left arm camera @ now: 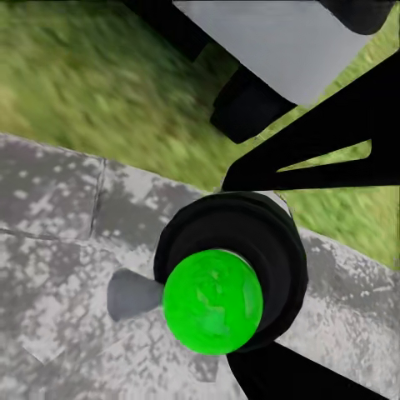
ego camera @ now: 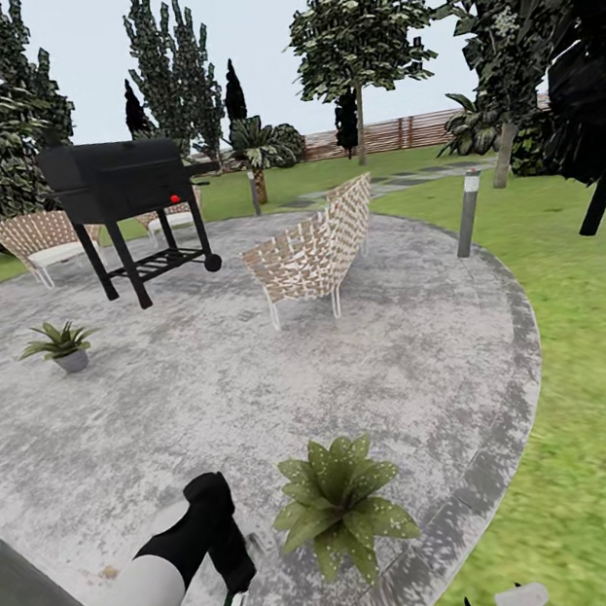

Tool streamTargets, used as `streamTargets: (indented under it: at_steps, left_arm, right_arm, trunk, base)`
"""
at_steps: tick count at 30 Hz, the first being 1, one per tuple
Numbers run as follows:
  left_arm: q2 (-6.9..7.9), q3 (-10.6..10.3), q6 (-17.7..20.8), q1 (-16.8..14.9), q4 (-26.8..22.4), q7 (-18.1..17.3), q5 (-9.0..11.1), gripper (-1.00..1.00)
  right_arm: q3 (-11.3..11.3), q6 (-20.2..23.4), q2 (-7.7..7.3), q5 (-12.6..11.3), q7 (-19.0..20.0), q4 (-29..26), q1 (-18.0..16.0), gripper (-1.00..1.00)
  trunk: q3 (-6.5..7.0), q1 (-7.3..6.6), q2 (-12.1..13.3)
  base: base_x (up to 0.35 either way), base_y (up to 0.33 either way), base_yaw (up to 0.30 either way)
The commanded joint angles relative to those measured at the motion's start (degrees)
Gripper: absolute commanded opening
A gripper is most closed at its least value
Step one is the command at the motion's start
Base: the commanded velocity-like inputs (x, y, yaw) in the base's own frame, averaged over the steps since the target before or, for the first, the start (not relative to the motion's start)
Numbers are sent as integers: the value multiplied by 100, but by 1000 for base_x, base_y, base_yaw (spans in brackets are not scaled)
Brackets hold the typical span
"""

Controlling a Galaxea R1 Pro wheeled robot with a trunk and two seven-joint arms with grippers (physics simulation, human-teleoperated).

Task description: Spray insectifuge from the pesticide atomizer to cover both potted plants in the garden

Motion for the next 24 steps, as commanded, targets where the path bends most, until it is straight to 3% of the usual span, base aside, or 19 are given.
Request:
streamTargets:
  at_steps: [1, 7, 13, 18, 24]
  left_arm:
    - [15, -37, 54, 0, -14, -104, -18, -100]
    - [40, -13, 70, 53, 1, -209, -12, -100]
    - [5, -38, 98, 65, 4, -191, -15, -100]
    - [32, -49, 62, 105, 49, -148, -21, -100]
    - [108, -53, 46, 375, 61, -138, -21, -100]
  right_arm:
    - [-6, -7, 0, 61, -48, 5, -4, 100]
    - [-5, -7, 0, 62, -51, 5, -4, 100]
    - [-4, -7, 0, 62, -50, 5, -4, 100]
    - [-4, -7, 0, 61, -53, 5, -4, 100]
    - [-4, -7, 0, 62, -52, 5, -4, 100]
  trunk:
    - [-5, -1, -2]
    - [-5, -1, -2]
    - [-5, -1, -2]
    - [-5, -1, -2]
    - [-5, -1, -2]
  base:
    - [1, 1, -24]
    - [15, 1, -4]
    - [241, 62, 0]
    - [26, 5, 0]
    - [1, 0, 0]
